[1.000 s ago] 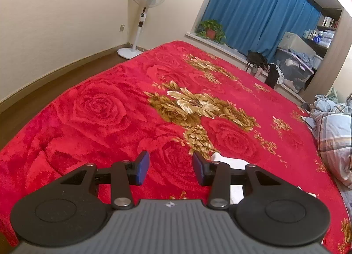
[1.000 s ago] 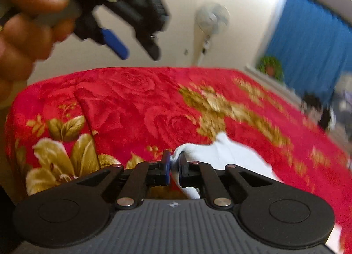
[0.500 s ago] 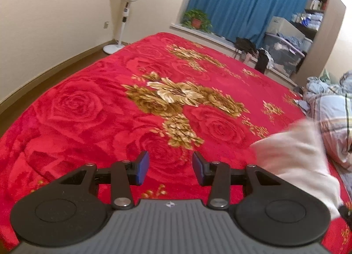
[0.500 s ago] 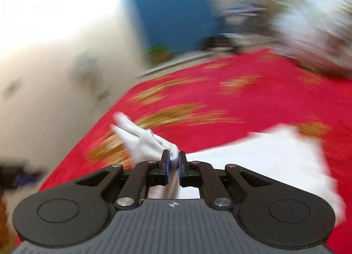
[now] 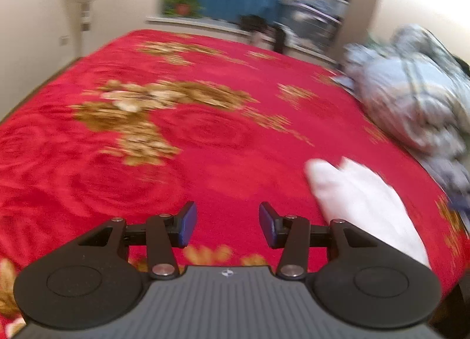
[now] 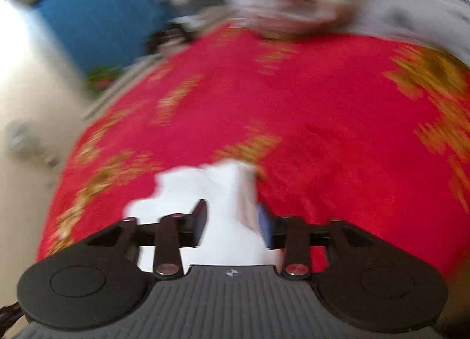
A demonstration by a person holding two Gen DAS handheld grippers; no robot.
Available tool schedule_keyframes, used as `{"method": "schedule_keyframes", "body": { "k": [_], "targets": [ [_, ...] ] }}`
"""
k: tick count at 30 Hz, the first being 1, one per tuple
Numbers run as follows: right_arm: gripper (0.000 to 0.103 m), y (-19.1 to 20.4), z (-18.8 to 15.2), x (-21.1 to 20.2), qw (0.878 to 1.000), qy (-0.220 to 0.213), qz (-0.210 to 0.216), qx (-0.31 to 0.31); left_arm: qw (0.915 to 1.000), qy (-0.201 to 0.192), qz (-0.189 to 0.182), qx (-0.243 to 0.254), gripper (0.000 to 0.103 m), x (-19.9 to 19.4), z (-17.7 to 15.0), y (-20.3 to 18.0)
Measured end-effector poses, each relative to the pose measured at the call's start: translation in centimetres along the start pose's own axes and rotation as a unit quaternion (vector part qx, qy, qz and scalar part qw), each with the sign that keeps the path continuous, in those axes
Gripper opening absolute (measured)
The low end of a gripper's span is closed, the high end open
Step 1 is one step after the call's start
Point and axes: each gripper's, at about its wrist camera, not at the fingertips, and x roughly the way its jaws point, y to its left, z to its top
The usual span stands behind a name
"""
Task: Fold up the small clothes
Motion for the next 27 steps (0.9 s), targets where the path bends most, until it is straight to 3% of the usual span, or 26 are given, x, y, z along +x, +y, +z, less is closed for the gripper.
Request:
{"method": "schedule_keyframes", "body": {
  "k": [2, 6, 9, 10, 11, 15, 17, 19, 20, 22, 23, 27],
  "targets": [
    [0.051, -0.2, 2.2, 1.9, 0.999, 0.023, 0.018, -0.03, 0.9993, 0.012, -0.017, 0.03, 0.052, 0.6, -1.0, -2.4],
    [0.051, -1.7, 4.5, 7.7, 0.996, 0.078, 0.018, -0.045, 0.9968, 0.035, -0.063, 0.034, 0.051, 1.4, -2.3, -7.0],
    [0.051, -2.4, 4.2, 11.3, 0.995, 0.099, 0.022, -0.017, 0.9935, 0.051, -0.094, 0.038, 0.049, 2.5, -3.7, -10.8],
    [0.051, -2.7, 4.0, 12.3, 0.994, 0.113, 0.004, -0.009, 0.992, 0.06, -0.105, 0.038, 0.047, 3.0, -4.3, -12.2],
    [0.051, -2.8, 4.2, 13.4, 0.992, 0.122, -0.014, 0.007, 0.9911, 0.067, -0.109, 0.036, 0.047, 3.4, -4.7, -13.2],
    [0.051, -3.7, 4.0, 15.1, 0.99, 0.137, -0.003, 0.046, 0.9903, 0.078, -0.11, 0.033, 0.045, 5.4, -6.0, -16.5],
    [0.051, -3.3, 3.9, 15.4, 0.989, 0.143, 0.005, 0.049, 0.9909, 0.085, -0.1, 0.031, 0.031, 6.6, -6.4, -17.3],
    [0.05, -2.8, 3.8, 15.8, 0.988, 0.146, 0.007, 0.04, 0.992, 0.091, -0.079, 0.038, 0.002, 7.3, -6.8, -17.7],
    [0.043, -2.6, 3.8, 15.9, 0.989, 0.145, 0.006, 0.036, 0.9915, 0.098, -0.075, 0.04, 0.0, 7.4, -7.0, -17.5],
    [0.011, -2.5, 4.0, 15.7, 0.99, 0.136, 0.0, 0.035, 0.9906, 0.097, -0.088, 0.04, 0.0, 6.6, -7.4, -17.0],
    [0.003, -2.7, 4.3, 15.5, 0.991, 0.125, -0.002, 0.039, 0.9899, 0.096, -0.093, 0.047, 0.0, 5.9, -7.7, -16.8],
    [0.003, -3.0, 5.8, 13.3, 0.997, 0.064, 0.026, 0.047, 0.9876, 0.102, -0.094, 0.073, 0.0, 4.6, -9.0, -16.1]
  ]
}}
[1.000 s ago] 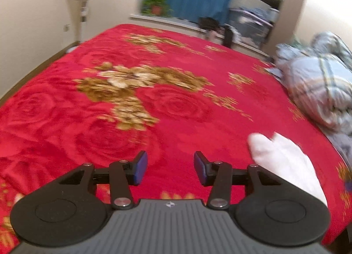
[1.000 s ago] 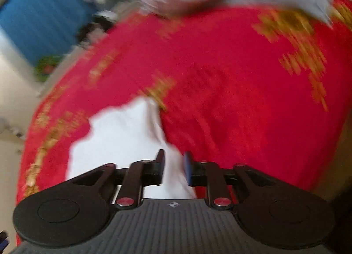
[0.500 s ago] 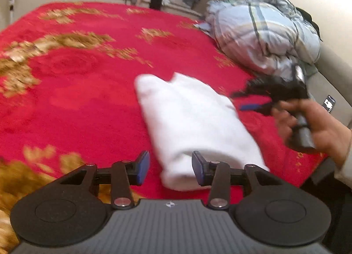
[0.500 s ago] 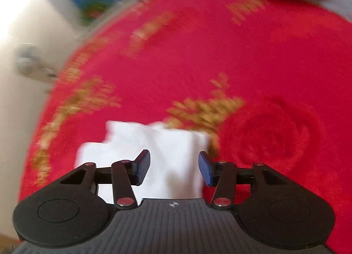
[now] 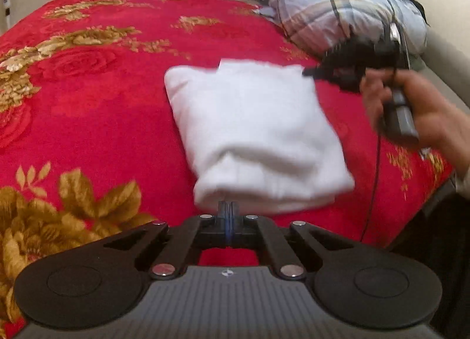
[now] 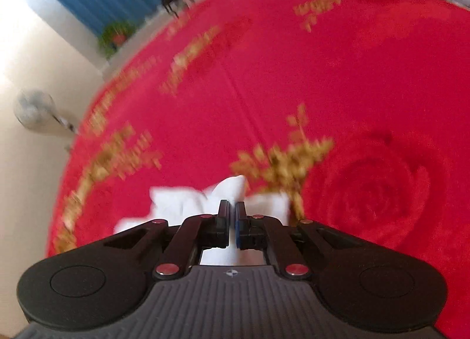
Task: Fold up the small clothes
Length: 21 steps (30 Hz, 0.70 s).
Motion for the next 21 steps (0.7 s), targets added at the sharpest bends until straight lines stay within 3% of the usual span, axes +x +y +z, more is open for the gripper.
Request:
{"method": "schedule_keyframes", "body": {
  "k": [3, 5, 6, 7, 8, 9, 11, 12, 13, 17, 21],
  "targets": [
    [0.004, -0.5, -0.1, 0.7, 0.999, 0.011, -0.035, -0.008, 0.9993, -0.025, 0.029, 0.007, 0.003, -0.4, 0.1, -0.1],
    [0.008, -1.0, -0.3, 1.2, 0.999, 0.031, -0.036, 0.006, 0.9983, -0.052, 0.022, -0.014, 0.015, -0.7, 0.8, 0.1],
    [0.01, -1.1, -0.4, 1.3, 0.999, 0.034, -0.04, 0.003, 0.9978, -0.06, 0.013, -0.025, 0.029, -0.6, 1.3, 0.2],
    [0.015, -1.0, -0.5, 1.0, 0.999, 0.033, -0.043, -0.002, 0.9975, -0.062, 0.007, -0.033, 0.037, -0.3, 1.8, 0.2],
    [0.031, -1.0, -0.6, 0.8, 0.999, 0.029, -0.043, -0.007, 0.9975, -0.058, 0.007, -0.039, 0.037, 0.3, 2.1, 0.1],
    [0.042, -0.9, -0.7, 0.5, 0.999, 0.027, -0.042, -0.01, 0.9977, -0.051, 0.009, -0.043, 0.037, 0.9, 2.5, 0.0],
    [0.043, -0.9, -0.8, 0.2, 0.999, 0.034, -0.031, -0.018, 0.9981, -0.035, 0.006, -0.051, 0.036, 2.4, 2.8, -0.1],
    [0.043, -0.9, -0.9, 0.1, 0.999, 0.04, -0.026, -0.022, 0.9982, -0.027, 0.006, -0.053, 0.012, 3.1, 2.8, -0.1],
    [0.043, -0.9, -1.1, 0.2, 0.998, 0.046, -0.023, -0.025, 0.9987, -0.015, 0.011, -0.048, 0.004, 3.4, 2.6, 0.0],
    [0.043, -1.3, -1.6, -0.5, 0.997, 0.065, -0.02, -0.031, 0.9994, -0.027, 0.014, -0.019, 0.001, 1.0, 0.7, 0.2],
    [0.043, -1.9, -2.3, -0.5, 0.994, 0.101, -0.004, -0.048, 0.9972, 0.05, 0.052, -0.021, 0.0, 3.2, -1.8, 1.8]
  ]
}}
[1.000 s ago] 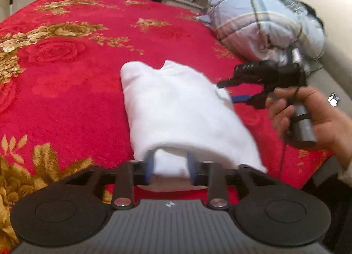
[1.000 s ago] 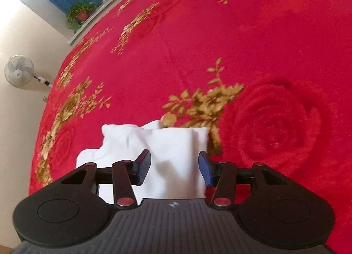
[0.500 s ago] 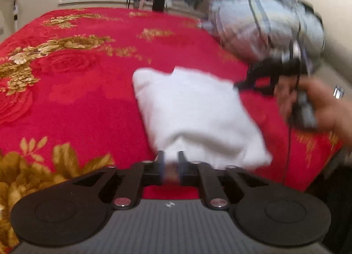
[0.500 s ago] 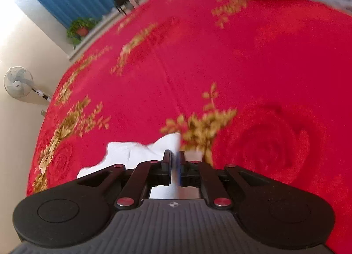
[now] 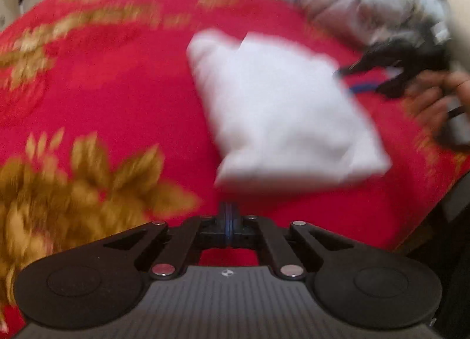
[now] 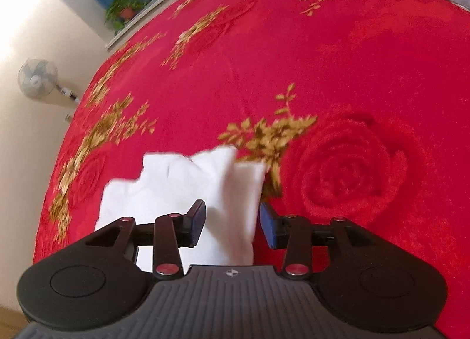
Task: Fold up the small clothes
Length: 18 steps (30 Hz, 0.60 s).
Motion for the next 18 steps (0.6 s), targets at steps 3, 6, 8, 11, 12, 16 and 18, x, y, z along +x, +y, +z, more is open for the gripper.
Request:
{"method": "schedule_keyframes", "body": {
  "k": [3, 6, 8, 11, 12, 16, 18],
  "targets": [
    [0.043, -0.2, -0.9, -0.2, 0.999, 0.028, 0.003, -0.015, 0.9978, -0.049, -0.031, -0.033, 0.001, -2.1, 0.8, 0.8],
    [0.051, -0.3, -2.3, -1.1, 0.998, 0.052, 0.002, -0.036, 0.9933, -0.102, -0.043, -0.034, 0.006, -3.7, 2.6, 0.3],
    [0.051, -0.6, -3.3, -1.4, 0.996, 0.072, -0.001, -0.045, 0.9909, -0.117, -0.062, -0.025, 0.008, -3.4, 3.9, -0.4],
    [0.051, -1.4, -4.6, -1.8, 0.995, 0.094, 0.013, -0.041, 0.9916, -0.11, -0.062, -0.024, 0.008, -1.4, 4.3, -0.9],
    [0.051, -1.6, -5.0, -1.9, 0.994, 0.101, 0.018, -0.036, 0.9938, -0.095, -0.053, -0.022, 0.008, 0.0, 4.2, -0.8],
    [0.04, -2.1, -6.6, -1.7, 0.991, 0.125, 0.031, -0.031, 0.9976, -0.003, -0.007, -0.069, 0.006, 4.3, 2.9, 0.8],
    [0.005, -1.8, -7.1, -2.0, 0.99, 0.125, 0.047, -0.044, 0.997, 0.0, -0.013, -0.077, 0.006, 3.9, 3.3, 1.0]
  ]
}}
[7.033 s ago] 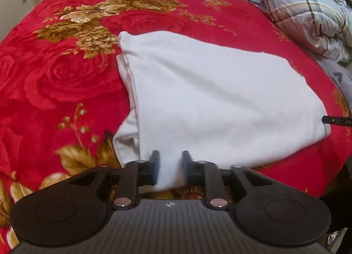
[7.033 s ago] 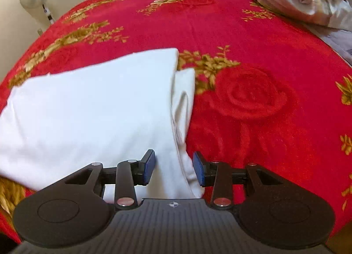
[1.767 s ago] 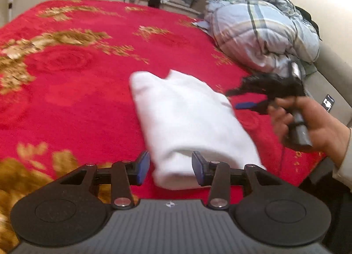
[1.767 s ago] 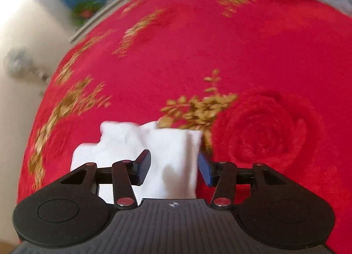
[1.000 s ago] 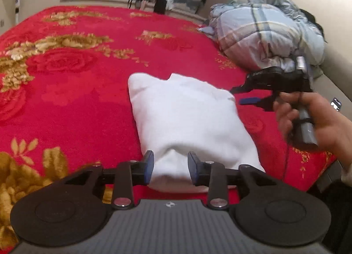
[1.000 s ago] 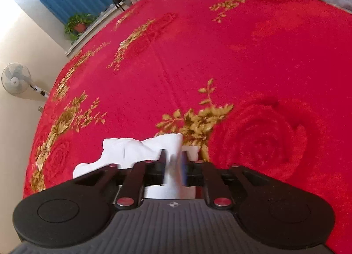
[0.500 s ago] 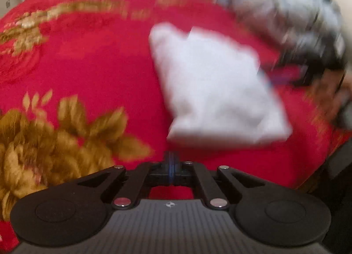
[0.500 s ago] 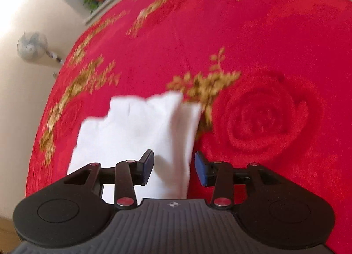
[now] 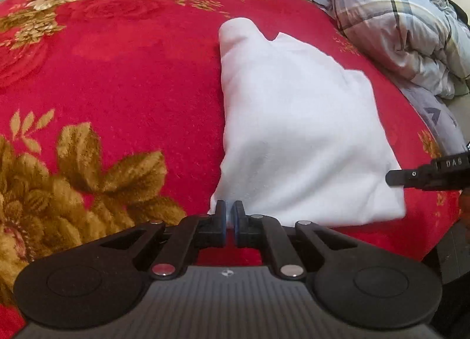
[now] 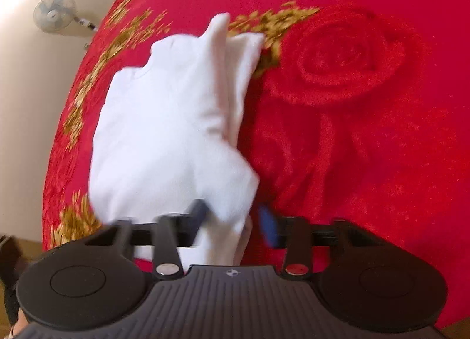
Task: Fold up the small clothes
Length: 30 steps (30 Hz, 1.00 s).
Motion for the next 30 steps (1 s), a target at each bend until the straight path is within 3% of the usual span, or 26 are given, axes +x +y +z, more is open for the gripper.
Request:
{"method": "schedule_keyframes", "body": {
  "k": [5, 6, 7, 9, 10, 11, 12, 15, 20, 24, 25, 26, 27, 28, 30],
  "targets": [
    [0.005, 0.4, -0.6, -0.7, 0.999, -0.007, -0.025, -0.031, 0.9994, 0.031, -0.018, 0.001, 0.011, -0.7, 2.3, 0.4],
    [0.01, 0.6, -0.6, -0.8, 0.999, -0.009, -0.033, -0.036, 0.9993, 0.017, -0.032, -0.004, 0.02, -1.2, 3.1, 0.8],
    [0.014, 0.8, -0.4, -1.1, 0.998, -0.016, -0.038, -0.041, 0.999, 0.0, -0.043, -0.009, 0.039, -1.8, 3.8, 1.1],
    [0.031, 0.8, 0.5, -1.9, 0.998, -0.048, -0.024, -0.035, 0.9974, -0.044, -0.055, -0.015, 0.066, -2.8, 5.7, 1.7],
    [0.039, 0.8, 1.0, -2.3, 0.997, -0.07, -0.011, -0.029, 0.9962, -0.063, -0.058, -0.015, 0.073, -2.9, 6.6, 1.9],
    [0.056, 0.8, 1.5, -2.8, 0.995, -0.097, -0.003, -0.021, 0.9951, -0.075, -0.063, -0.015, 0.074, -2.8, 7.4, 2.1],
    [0.066, 0.7, 1.9, -2.9, 0.993, -0.117, -0.003, -0.014, 0.9939, -0.079, -0.075, -0.021, 0.074, -2.2, 8.3, 2.4],
    [0.069, 0.7, 3.7, -1.4, 0.991, -0.131, -0.011, 0.001, 0.9894, -0.052, -0.119, -0.066, 0.08, 0.7, 10.2, 3.3],
    [0.07, 0.1, 5.0, 2.8, 0.996, -0.076, -0.016, 0.036, 0.9792, -0.007, -0.169, -0.112, 0.08, 5.7, 11.1, 3.8],
    [0.071, 0.5, 5.4, 3.8, 0.996, -0.079, -0.011, 0.037, 0.974, -0.005, -0.176, -0.143, 0.073, 9.0, 10.8, 4.3],
    [0.067, 0.8, 5.5, 3.9, 0.996, -0.082, -0.01, 0.034, 0.9741, -0.011, -0.174, -0.144, 0.064, 9.2, 10.7, 4.2],
    [0.049, 1.1, 5.4, 4.0, 0.996, -0.083, -0.003, 0.032, 0.9753, -0.017, -0.169, -0.142, 0.057, 9.1, 10.6, 4.0],
    [0.043, 1.4, 5.4, 4.2, 0.996, -0.084, 0.001, 0.034, 0.9763, -0.019, -0.168, -0.136, 0.039, 8.9, 10.5, 3.9],
    [0.039, 1.7, 5.3, 4.1, 0.995, -0.092, -0.005, 0.033, 0.9772, -0.023, -0.169, -0.126, 0.032, 8.6, 10.5, 3.8],
    [0.026, 2.4, 5.3, 3.8, 0.994, -0.104, -0.003, 0.027, 0.9813, -0.04, -0.162, -0.096, 0.029, 6.5, 10.6, 3.2]
  ]
}}
